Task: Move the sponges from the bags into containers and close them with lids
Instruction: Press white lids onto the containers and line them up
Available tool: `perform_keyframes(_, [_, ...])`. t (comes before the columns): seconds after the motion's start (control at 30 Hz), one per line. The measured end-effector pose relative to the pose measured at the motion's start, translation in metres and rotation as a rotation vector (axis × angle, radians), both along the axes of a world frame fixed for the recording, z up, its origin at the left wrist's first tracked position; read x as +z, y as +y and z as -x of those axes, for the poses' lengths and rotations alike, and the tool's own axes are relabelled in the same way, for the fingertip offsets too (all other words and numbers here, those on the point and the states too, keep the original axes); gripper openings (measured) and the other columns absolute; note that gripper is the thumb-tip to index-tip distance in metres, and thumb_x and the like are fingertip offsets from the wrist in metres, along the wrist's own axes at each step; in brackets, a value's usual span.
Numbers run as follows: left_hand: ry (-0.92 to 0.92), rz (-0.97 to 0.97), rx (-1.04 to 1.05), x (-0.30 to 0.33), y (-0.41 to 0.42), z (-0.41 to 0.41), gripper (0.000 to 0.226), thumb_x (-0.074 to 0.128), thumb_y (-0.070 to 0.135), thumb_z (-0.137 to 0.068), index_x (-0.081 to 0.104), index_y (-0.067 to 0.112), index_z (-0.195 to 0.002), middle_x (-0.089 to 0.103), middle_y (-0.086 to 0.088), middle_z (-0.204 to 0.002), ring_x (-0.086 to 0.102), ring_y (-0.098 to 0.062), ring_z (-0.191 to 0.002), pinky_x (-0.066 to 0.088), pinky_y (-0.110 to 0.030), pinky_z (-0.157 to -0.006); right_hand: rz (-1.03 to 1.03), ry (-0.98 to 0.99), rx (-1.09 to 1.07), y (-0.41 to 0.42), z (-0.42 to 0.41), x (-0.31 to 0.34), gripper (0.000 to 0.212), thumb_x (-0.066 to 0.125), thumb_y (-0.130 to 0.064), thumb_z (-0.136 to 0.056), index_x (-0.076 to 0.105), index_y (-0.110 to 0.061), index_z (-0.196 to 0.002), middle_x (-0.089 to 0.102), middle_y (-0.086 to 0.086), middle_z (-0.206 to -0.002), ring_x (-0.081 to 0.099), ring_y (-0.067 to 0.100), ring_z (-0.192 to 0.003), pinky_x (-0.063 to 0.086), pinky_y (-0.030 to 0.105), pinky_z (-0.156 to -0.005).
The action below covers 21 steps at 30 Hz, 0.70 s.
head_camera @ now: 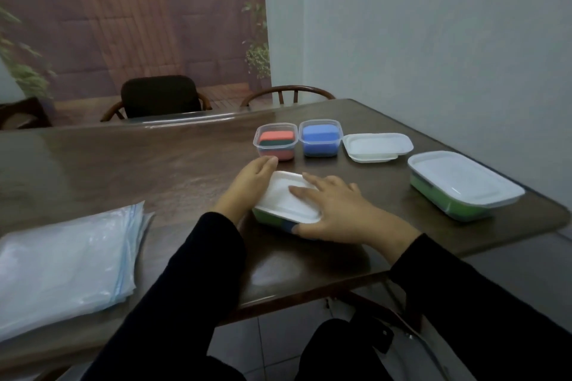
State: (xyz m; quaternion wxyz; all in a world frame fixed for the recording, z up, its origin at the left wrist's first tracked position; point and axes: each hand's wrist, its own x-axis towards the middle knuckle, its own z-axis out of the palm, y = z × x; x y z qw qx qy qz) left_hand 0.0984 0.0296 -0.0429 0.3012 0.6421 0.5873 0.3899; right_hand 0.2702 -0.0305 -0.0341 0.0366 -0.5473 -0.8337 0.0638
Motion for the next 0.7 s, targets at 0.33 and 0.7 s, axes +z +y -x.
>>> perform_keyframes(0.33, [-0.225, -0.123, 0.028, -0.011, 0.002, -0.011, 0.022, 0.047, 0.024, -0.097, 0.062, 0.012, -0.108, 0.058, 0.005, -0.085, 0.045, -0.002, -0.068, 0.039, -0.025, -0.077, -0.211, 0.018, -0.626, -0.019, -0.039, -0.014, 0.076, 0.038, -0.073, -0.077, 0.033, -0.033, -0.141, 0.021, 0.010, -0.154, 0.022, 0.036, -0.137, 0.021, 0.050, -0.106])
perform_keyframes(0.7, [-0.081, -0.166, 0.013, -0.024, 0.004, -0.005, 0.022, 0.049, 0.014, -0.095, 0.063, 0.008, -0.111, 0.056, -0.002, -0.090, 0.046, -0.006, -0.067, 0.037, -0.022, -0.075, -0.406, -0.110, -0.700, -0.026, -0.060, -0.020, 0.069, 0.040, -0.062, -0.082, 0.048, -0.013, -0.130, 0.050, 0.013, -0.133, 0.037, 0.031, -0.127, 0.030, 0.043, -0.100])
